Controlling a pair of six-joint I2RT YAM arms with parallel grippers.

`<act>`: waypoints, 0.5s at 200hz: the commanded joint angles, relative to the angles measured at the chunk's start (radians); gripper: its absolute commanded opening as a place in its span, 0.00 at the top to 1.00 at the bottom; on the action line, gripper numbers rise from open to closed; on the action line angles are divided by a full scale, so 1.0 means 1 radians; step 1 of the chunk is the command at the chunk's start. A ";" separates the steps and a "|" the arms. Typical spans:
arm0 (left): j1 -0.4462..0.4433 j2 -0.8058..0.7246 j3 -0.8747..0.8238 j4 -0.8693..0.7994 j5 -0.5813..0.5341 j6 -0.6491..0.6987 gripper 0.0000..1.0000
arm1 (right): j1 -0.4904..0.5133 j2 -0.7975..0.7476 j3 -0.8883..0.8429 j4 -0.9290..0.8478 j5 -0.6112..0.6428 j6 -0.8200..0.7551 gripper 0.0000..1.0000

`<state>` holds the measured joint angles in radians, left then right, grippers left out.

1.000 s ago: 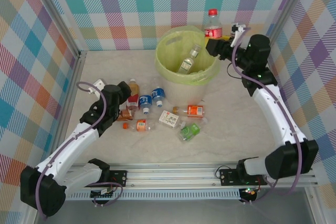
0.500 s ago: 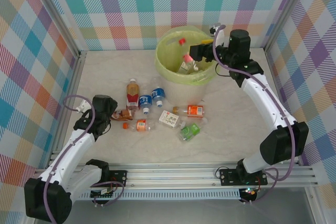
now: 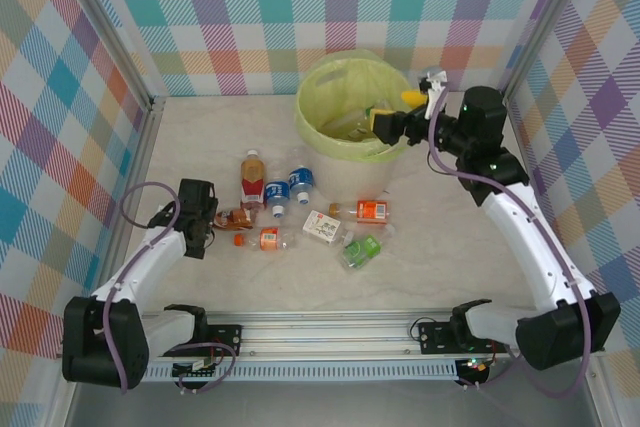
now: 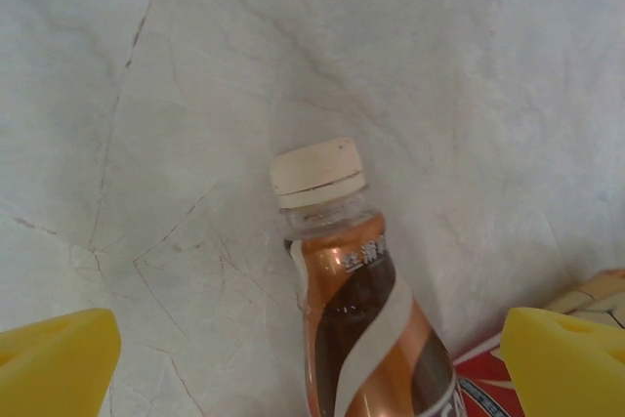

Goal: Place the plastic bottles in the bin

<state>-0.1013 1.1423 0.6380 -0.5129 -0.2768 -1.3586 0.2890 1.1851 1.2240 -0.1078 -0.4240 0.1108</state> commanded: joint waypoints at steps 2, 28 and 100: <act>0.018 0.054 0.019 0.041 0.016 -0.163 0.00 | 0.004 -0.080 -0.073 0.063 -0.058 -0.010 0.00; 0.036 0.152 0.048 0.132 0.091 -0.166 0.00 | 0.004 -0.164 -0.146 0.074 -0.042 -0.014 0.00; 0.052 0.384 0.131 0.159 0.090 -0.195 0.17 | 0.004 -0.254 -0.202 0.035 0.021 -0.029 0.00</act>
<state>-0.0666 1.4799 0.7506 -0.3691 -0.1967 -1.5173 0.2890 0.9463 1.0332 -0.0834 -0.4164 0.1097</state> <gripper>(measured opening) 0.855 0.996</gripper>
